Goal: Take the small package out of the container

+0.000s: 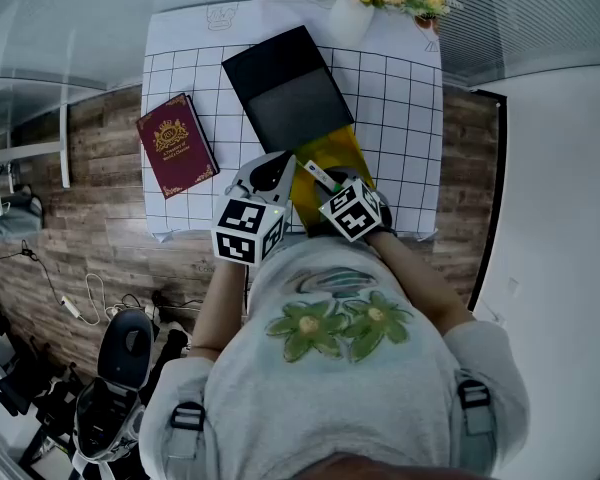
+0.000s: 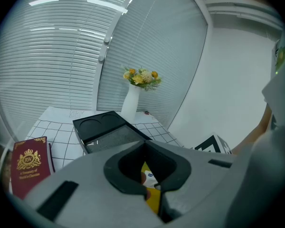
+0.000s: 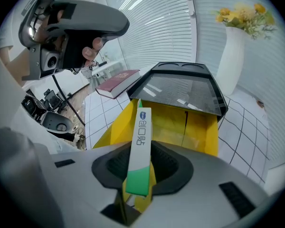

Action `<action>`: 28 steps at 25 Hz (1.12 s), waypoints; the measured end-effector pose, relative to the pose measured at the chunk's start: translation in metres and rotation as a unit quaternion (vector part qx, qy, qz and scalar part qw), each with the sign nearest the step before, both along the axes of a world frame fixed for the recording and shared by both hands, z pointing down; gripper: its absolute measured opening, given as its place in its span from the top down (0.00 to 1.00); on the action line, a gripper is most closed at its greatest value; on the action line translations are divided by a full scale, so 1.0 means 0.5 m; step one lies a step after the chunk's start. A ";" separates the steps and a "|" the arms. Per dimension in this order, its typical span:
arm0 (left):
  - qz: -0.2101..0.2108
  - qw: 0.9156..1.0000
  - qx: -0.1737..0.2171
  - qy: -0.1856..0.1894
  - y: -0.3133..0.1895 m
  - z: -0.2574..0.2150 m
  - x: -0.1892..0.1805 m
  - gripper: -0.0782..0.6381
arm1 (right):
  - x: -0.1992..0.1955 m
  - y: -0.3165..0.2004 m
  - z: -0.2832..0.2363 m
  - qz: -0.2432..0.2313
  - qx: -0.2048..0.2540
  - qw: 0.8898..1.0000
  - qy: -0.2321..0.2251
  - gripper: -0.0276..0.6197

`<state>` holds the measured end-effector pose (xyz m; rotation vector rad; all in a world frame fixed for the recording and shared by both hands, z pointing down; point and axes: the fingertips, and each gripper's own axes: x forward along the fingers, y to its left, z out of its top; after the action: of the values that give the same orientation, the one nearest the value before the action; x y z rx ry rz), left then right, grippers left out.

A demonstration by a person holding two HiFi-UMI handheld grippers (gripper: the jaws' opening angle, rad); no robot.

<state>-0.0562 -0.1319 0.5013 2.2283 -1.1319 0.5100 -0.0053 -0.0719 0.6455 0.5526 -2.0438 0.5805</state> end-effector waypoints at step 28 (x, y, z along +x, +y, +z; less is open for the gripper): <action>-0.004 1.000 0.007 -0.010 0.019 -0.007 -0.002 0.88 | -0.003 0.001 -0.056 0.001 0.023 1.000 -0.021 0.82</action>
<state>-0.0572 -0.1224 0.4978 2.2340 -1.1580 0.5242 -0.0068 -0.0712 0.6174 0.5746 -2.0996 0.5529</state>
